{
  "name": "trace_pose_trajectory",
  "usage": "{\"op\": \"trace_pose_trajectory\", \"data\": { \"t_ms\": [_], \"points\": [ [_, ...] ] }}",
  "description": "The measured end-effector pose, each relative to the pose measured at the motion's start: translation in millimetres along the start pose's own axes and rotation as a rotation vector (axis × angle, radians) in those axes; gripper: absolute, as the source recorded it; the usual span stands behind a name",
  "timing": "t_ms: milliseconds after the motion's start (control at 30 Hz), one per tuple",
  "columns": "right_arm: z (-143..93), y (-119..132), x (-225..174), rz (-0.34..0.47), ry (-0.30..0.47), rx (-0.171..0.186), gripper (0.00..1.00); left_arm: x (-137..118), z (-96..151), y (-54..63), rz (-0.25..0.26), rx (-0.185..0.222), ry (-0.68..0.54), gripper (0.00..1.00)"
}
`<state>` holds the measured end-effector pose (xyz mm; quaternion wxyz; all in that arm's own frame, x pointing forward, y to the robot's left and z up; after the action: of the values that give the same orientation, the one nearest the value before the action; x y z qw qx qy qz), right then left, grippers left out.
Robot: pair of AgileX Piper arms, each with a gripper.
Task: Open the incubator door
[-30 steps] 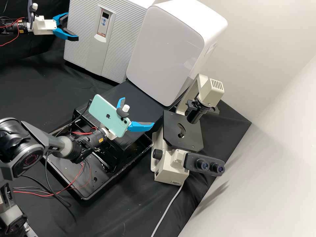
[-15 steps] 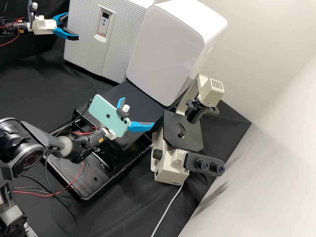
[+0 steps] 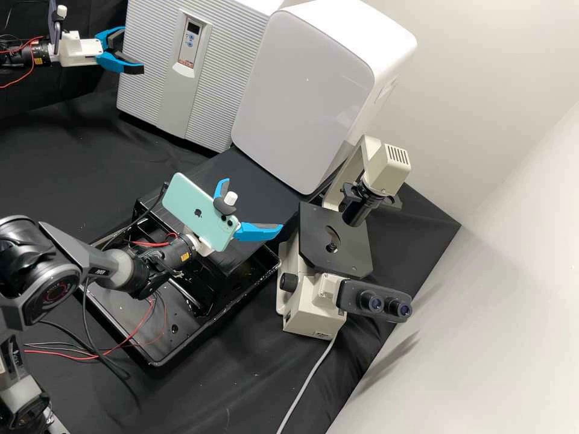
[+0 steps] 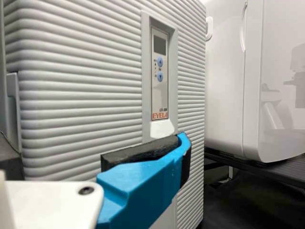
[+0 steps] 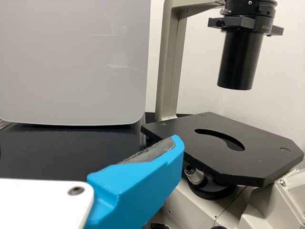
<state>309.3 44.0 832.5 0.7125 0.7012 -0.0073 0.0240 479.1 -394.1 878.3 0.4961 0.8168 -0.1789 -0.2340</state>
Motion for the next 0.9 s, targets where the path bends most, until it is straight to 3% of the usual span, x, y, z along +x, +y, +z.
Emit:
{"op": "trace_pose_trajectory", "data": {
  "t_ms": [567,833,867,900],
  "points": [
    [0,0,0,0.000,0.000,0.000,1.00,0,19,8.6,-0.009,-0.008,-0.001,1.00],
    [0,0,0,0.000,0.000,0.000,1.00,-1,25,6.8,-0.012,-0.024,0.012,1.00],
    [0,0,0,0.000,0.000,0.000,1.00,0,26,6.8,-0.010,-0.028,0.016,0.00],
    [0,0,0,0.000,0.000,0.000,1.00,-1,26,7.4,-0.008,-0.030,0.021,0.00]
  ]
}}
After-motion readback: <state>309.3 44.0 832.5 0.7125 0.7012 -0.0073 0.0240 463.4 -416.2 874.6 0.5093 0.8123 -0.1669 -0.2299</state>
